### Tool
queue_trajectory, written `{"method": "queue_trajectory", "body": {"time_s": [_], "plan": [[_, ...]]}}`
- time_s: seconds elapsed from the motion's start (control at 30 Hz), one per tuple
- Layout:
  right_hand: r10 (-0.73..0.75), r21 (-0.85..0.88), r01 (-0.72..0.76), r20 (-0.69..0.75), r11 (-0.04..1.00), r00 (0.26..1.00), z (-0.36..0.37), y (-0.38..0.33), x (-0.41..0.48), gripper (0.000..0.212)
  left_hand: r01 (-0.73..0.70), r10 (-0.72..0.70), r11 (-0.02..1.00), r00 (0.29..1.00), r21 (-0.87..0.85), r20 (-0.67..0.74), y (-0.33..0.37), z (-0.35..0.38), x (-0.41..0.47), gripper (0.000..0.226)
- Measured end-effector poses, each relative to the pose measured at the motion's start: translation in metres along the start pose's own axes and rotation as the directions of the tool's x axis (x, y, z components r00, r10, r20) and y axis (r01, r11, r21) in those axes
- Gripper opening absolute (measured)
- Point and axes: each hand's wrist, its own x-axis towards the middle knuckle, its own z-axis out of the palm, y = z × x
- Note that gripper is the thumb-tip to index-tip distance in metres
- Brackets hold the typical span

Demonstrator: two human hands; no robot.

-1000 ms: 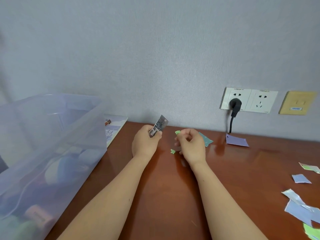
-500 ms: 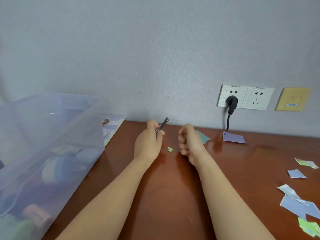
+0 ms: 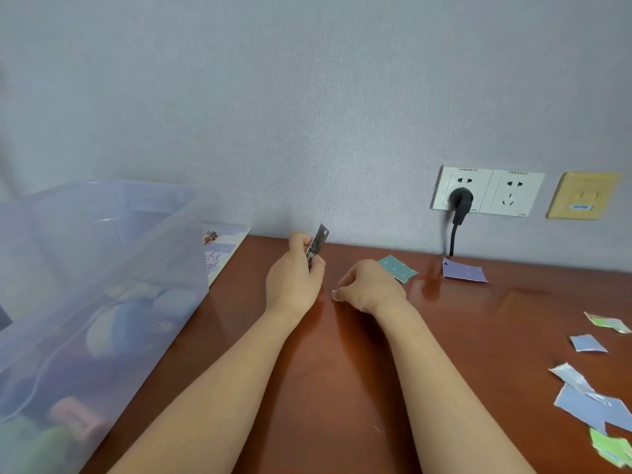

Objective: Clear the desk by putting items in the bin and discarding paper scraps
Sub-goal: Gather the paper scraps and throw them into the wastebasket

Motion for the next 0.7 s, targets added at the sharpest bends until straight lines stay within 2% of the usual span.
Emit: {"method": "queue_trajectory", "body": {"time_s": [0.23, 0.33, 0.4, 0.5, 0.6, 0.63, 0.7], "plan": [[-0.018, -0.069, 0.019, 0.016, 0.997, 1.0, 0.004, -0.003, 0.005, 0.015, 0.022, -0.022, 0.996, 1.0, -0.084, -0.007, -0.003, 0.002, 0.0, 0.021], [-0.049, -0.146, 0.055, 0.043, 0.988, 0.998, 0.005, -0.004, 0.006, 0.018, 0.149, -0.146, 0.936, 0.989, -0.317, 0.035, 0.004, -0.001, -0.004, 0.02], [-0.069, -0.189, 0.083, 0.077, 0.979, 0.995, 0.007, -0.003, 0.007, 0.02, 0.257, -0.258, 0.818, 0.964, -0.515, 0.072, 0.011, -0.003, -0.012, 0.023], [-0.102, -0.241, 0.12, 0.086, 0.963, 0.991, 0.01, -0.003, 0.004, 0.022, 0.376, -0.385, 0.627, 0.911, -0.682, 0.148, 0.021, -0.007, -0.02, 0.024], [-0.161, -0.261, 0.176, 0.078, 0.949, 0.984, 0.009, -0.001, -0.003, 0.02, 0.49, -0.516, 0.282, 0.802, -0.825, 0.301, 0.029, -0.013, -0.022, 0.03], [-0.182, -0.252, 0.194, 0.07, 0.948, 0.981, 0.008, 0.0, -0.006, 0.016, 0.502, -0.536, 0.195, 0.774, -0.843, 0.336, 0.031, -0.015, -0.023, 0.031], [-0.213, -0.176, 0.218, 0.048, 0.96, 0.976, 0.006, 0.002, -0.008, 0.01, 0.498, -0.541, 0.158, 0.766, -0.853, 0.347, 0.032, -0.017, -0.027, 0.031]]}}
